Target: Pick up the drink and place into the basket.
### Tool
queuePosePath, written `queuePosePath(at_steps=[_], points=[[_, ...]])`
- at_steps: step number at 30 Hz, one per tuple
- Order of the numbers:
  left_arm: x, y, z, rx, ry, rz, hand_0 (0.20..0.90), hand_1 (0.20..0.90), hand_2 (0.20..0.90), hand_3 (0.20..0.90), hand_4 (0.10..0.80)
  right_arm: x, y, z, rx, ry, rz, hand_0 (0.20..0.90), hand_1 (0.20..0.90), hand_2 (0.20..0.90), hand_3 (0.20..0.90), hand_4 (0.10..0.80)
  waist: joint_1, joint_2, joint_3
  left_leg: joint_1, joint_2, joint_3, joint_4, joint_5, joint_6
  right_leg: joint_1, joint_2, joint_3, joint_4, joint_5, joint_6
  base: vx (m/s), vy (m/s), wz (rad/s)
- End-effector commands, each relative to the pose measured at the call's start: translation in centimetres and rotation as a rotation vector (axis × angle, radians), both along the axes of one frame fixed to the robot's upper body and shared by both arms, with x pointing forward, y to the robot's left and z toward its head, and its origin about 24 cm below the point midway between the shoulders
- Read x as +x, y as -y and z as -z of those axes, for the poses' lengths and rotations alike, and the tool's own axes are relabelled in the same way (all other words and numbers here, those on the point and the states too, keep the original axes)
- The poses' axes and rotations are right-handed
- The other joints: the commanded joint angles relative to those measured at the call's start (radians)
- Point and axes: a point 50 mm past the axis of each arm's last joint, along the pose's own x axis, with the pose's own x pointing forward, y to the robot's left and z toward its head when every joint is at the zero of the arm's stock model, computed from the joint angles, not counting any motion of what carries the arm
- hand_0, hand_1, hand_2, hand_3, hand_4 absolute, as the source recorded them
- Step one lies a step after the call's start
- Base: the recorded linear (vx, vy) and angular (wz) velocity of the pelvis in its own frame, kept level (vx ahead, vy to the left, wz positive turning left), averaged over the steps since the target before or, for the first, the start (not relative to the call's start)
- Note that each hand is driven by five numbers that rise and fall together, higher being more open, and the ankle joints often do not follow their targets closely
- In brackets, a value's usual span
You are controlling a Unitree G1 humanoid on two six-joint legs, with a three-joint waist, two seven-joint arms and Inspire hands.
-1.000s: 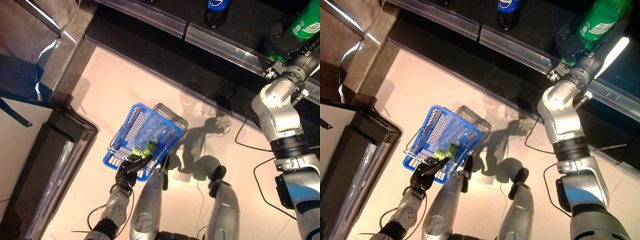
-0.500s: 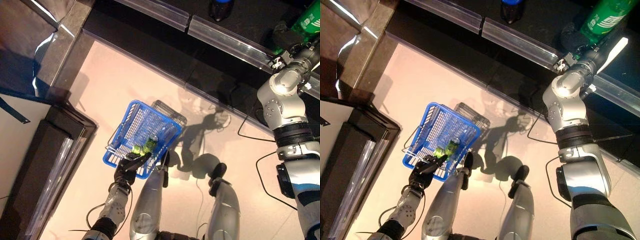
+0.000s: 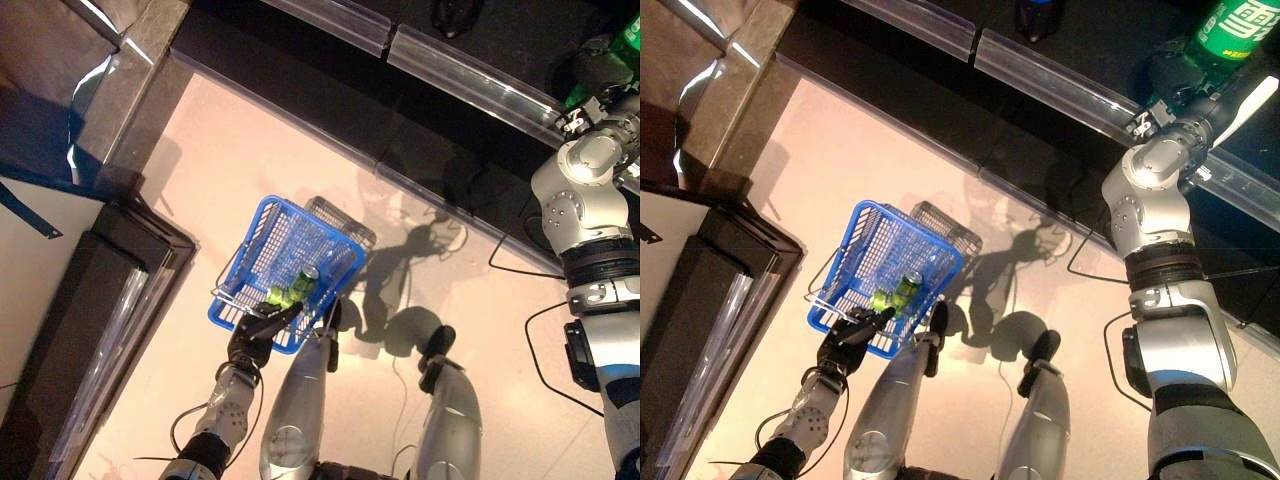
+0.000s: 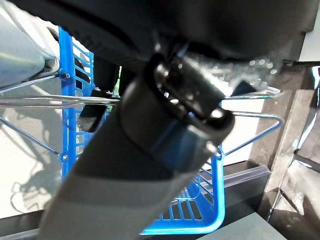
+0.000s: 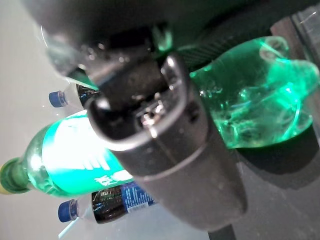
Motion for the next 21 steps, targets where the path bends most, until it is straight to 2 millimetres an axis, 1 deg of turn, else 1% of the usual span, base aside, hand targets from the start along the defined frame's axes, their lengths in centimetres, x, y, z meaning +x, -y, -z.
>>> queuePosePath(at_steps=[1, 2, 6, 7, 8, 9, 11, 14, 15, 18, 20, 21], points=[[-3.4, -4.0, 0.6, 0.109, -0.016, -0.028, 0.300, 0.300, 0.300, 0.200, 0.100, -3.5, -0.9, -9.1, -0.203, 0.363, -0.035, 0.300, 0.300, 0.300, 0.200, 0.100, 0.016, -0.002, -0.018, 0.015, -0.042, -0.039, -0.064, 0.036, 0.052, 0.007, 0.026, -0.028, 0.038, -0.001, -0.038, -0.053, 0.007, -0.01], [-3.3, -4.2, 0.4, 0.107, -0.002, -0.039, 0.300, 0.300, 0.300, 0.200, 0.100, -3.8, -1.4, -9.2, -0.224, 0.382, -0.056, 0.300, 0.300, 0.300, 0.200, 0.100, 0.015, -0.003, -0.018, 0.024, -0.042, -0.038, -0.062, 0.033, 0.052, 0.016, 0.027, -0.031, 0.048, -0.010, -0.042, -0.058, 0.006, -0.01], [-3.1, -4.6, -0.1, 0.107, 0.028, -0.054, 0.300, 0.300, 0.300, 0.200, 0.100, -4.5, -2.3, -9.2, -0.265, 0.408, -0.096, 0.300, 0.300, 0.300, 0.200, 0.100, 0.012, -0.008, -0.018, 0.050, -0.044, -0.040, -0.052, 0.028, 0.050, 0.045, 0.030, -0.042, 0.071, -0.032, -0.052, -0.046, -0.018, 0.00], [-2.9, -4.8, -0.4, 0.114, 0.046, -0.048, 0.300, 0.300, 0.300, 0.200, 0.100, -4.9, -2.9, -9.2, -0.286, 0.418, -0.118, 0.300, 0.300, 0.300, 0.200, 0.100, 0.012, -0.012, -0.018, 0.068, -0.045, -0.042, -0.045, 0.025, 0.048, 0.065, 0.029, -0.049, 0.086, -0.045, -0.058, -0.027, -0.033, 0.02], [-3.0, -4.8, -0.4, 0.115, 0.045, -0.048, 0.300, 0.300, 0.300, 0.200, 0.100, -4.9, -2.9, -9.1, -0.286, 0.417, -0.117, 0.300, 0.300, 0.300, 0.200, 0.100, 0.011, -0.012, -0.018, 0.069, -0.045, -0.042, -0.045, 0.024, 0.048, 0.066, 0.029, -0.049, 0.087, -0.046, -0.058, -0.044, -0.053, 0.03], [-2.8, -4.9, -0.8, 0.124, 0.067, -0.041, 0.300, 0.300, 0.300, 0.200, 0.100, -5.5, -3.6, -8.9, -0.320, 0.425, -0.138, 0.300, 0.300, 0.300, 0.200, 0.100, 0.010, -0.016, -0.018, 0.093, -0.043, -0.045, -0.038, 0.020, 0.045, 0.092, 0.029, -0.058, 0.103, -0.063, -0.067, -0.029, -0.037, 0.03], [-2.8, -5.1, -1.1, 0.123, 0.081, -0.047, 0.300, 0.300, 0.300, 0.200, 0.100, -6.0, -4.1, -8.6, -0.353, 0.428, -0.155, 0.300, 0.300, 0.300, 0.200, 0.100, 0.007, -0.018, -0.018, 0.118, -0.040, -0.049, -0.033, 0.018, 0.040, 0.118, 0.029, -0.064, 0.119, -0.077, -0.074, -0.023, -0.045, 0.01], [-3.1, -5.5, -1.3, 0.104, 0.094, -0.075, 0.300, 0.300, 0.300, 0.200, 0.100, -6.8, -5.1, -7.3, -0.421, 0.418, -0.211, 0.300, 0.300, 0.300, 0.200, 0.100, -0.004, -0.024, -0.018, 0.184, -0.035, -0.052, -0.038, 0.018, 0.029, 0.184, 0.035, -0.070, 0.128, -0.100, -0.087, -0.002, -0.013, 0.00], [-3.1, -5.6, -1.3, 0.102, 0.097, -0.077, 0.300, 0.300, 0.300, 0.200, 0.100, -6.9, -5.2, -7.2, -0.426, 0.418, -0.218, 0.300, 0.300, 0.300, 0.200, 0.100, -0.006, -0.025, -0.018, 0.191, -0.034, -0.053, -0.040, 0.018, 0.028, 0.191, 0.036, -0.070, 0.127, -0.102, -0.088, 0.000, 0.000, 0.00], [-3.7, -5.6, -1.1, 0.103, 0.098, -0.079, 0.300, 0.300, 0.300, 0.200, 0.100, -7.3, -5.7, -5.5, -0.472, 0.384, -0.281, 0.300, 0.300, 0.300, 0.200, 0.100, -0.016, -0.028, -0.057, 0.239, -0.025, -0.054, -0.064, 0.027, 0.013, 0.246, 0.046, -0.077, 0.106, -0.114, -0.098, 0.016, 0.003, 0.01], [-4.2, -5.6, -0.9, 0.092, 0.103, -0.086, 0.300, 0.300, 0.300, 0.200, 0.100, -7.6, -6.3, -3.9, -0.505, 0.356, -0.346, 0.300, 0.300, 0.300, 0.200, 0.100, -0.028, -0.030, -0.085, 0.275, -0.015, -0.050, -0.088, 0.036, 0.003, 0.282, 0.051, -0.079, 0.086, -0.119, -0.104, 0.012, 0.005, 0.02], [-4.2, -5.6, -0.9, 0.091, 0.108, -0.087, 0.300, 0.300, 0.300, 0.200, 0.100, -7.6, -6.4, -3.8, -0.509, 0.354, -0.353, 0.300, 0.300, 0.300, 0.200, 0.100, -0.029, -0.030, -0.087, 0.279, -0.015, -0.050, -0.091, 0.037, 0.002, 0.286, 0.051, -0.079, 0.084, -0.119, -0.104, 0.026, 0.000, -0.03]])
